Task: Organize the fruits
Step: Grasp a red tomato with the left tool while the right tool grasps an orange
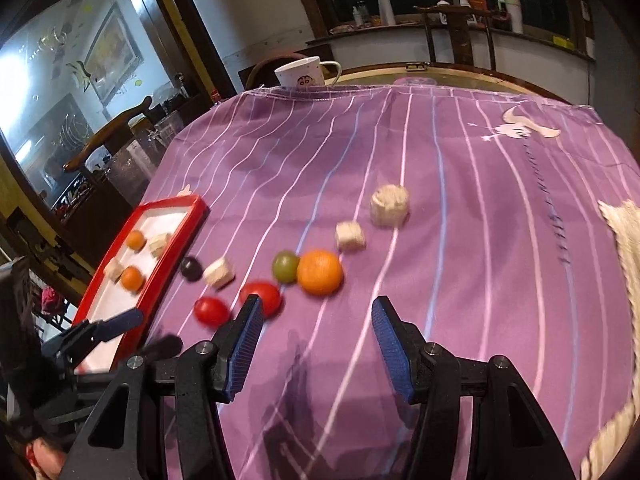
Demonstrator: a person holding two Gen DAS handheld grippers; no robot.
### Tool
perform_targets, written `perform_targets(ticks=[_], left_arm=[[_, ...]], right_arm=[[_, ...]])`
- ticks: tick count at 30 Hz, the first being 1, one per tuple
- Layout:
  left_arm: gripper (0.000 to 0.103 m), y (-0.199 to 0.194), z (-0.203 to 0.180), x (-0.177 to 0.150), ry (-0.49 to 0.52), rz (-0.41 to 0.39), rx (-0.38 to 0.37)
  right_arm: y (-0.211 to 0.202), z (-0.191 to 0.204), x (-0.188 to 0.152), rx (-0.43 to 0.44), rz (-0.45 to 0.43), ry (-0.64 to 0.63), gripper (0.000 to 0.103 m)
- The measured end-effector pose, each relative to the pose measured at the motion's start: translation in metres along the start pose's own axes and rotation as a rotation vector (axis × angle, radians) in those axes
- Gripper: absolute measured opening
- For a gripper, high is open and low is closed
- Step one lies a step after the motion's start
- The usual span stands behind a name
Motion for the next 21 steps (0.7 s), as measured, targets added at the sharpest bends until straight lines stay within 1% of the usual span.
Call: perform_targets(ticks=[1,3,7,9,11,12,14,16,18,20,21], left_arm=[[0.074,0.005,-0.002,0.001,-0.001,0.011,-0.007],[0.068,0.013,-0.007,0.004,0.001,0.024,-0.026],[0.065,0.024,-0.014,0.009,0.022,0.018,-0.032],[0.060,0.030,-0.017,0.010,0.029,0.023,-0.035],[0.050,0.036,-0.020,0.010,0.037,0.032,-0.038],[0.049,0.038,-0.021,0.010,0.037,0.035,-0.047],[0.046,0.037,-0.021,0.011,0.038,0.024,-0.051],[0.042,0.038,-0.022,0.012,0.039,0.018,-0.061],[0.042,0.037,-0.022,0.011,0.038,0.012,-0.061],[0.042,0.037,-0.022,0.011,0.033,0.008,-0.056],[0.042,0.037,-0.022,0.012,0.032,0.006,-0.053]], right_arm=[[0.007,-0.003,0.004,0.008,0.000,0.016,0.061],[0.018,-0.009,0.012,0.005,-0.003,0.036,0.061],[0.030,-0.011,0.019,0.026,-0.007,0.062,0.061],[0.037,-0.009,0.020,0.023,0.000,0.054,0.061],[0.043,-0.007,0.019,0.019,0.011,0.045,0.060],[0.046,-0.006,0.019,0.016,0.016,0.039,0.060],[0.049,-0.006,0.018,0.014,0.018,0.034,0.057],[0.053,-0.006,0.017,0.009,0.023,0.026,0.050],[0.058,-0.005,0.014,-0.008,0.038,0.010,0.046],[0.062,-0.004,0.011,-0.017,0.047,-0.002,0.045],[0.062,-0.003,0.011,-0.016,0.038,-0.006,0.045]])
Point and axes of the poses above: each gripper's, at about its wrist camera, not at the fingertips, and y roughly the way its jaws point, z to its left, x to its top, the point moved 10 cm from there along y, roughly the way its jaws point, and after that the axes turned 8 degrees about x, right-handed, at the moved point
